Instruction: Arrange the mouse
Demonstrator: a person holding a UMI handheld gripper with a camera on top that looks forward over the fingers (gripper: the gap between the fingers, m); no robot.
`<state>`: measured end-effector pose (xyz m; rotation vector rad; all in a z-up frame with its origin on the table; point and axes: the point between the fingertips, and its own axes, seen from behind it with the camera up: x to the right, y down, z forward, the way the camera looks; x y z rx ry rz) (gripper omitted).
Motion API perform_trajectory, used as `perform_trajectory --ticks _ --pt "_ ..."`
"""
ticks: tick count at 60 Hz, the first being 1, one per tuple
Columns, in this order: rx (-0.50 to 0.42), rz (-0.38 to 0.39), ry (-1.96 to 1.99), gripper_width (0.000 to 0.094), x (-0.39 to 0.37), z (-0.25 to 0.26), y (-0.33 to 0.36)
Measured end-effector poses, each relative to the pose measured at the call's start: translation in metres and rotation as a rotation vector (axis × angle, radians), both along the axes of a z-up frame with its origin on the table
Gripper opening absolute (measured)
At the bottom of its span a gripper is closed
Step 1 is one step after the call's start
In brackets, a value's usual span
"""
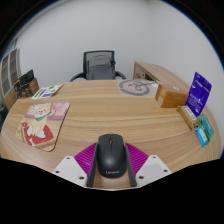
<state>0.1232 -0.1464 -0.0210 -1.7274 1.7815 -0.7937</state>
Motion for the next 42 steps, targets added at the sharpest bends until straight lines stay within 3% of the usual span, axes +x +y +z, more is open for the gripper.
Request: perform_trajectory --ticks 13,18,26,32,42 --pt "-0.004 -0.038 0.02 0.0323 -0.001 0.002 -0.001" --pt "-0.044 -0.075 0.016 0.0285 -0.002 0.009 -0.008" --pt "-0.008 -0.107 -0.029 0.0284 0.002 0.049 0.001" --pt "0.009 -0.093 -0.063 0.0283 0.016 0.097 0.023" --pt "0.031 -0.004 -0.143 0.0284 0.057 0.168 0.093"
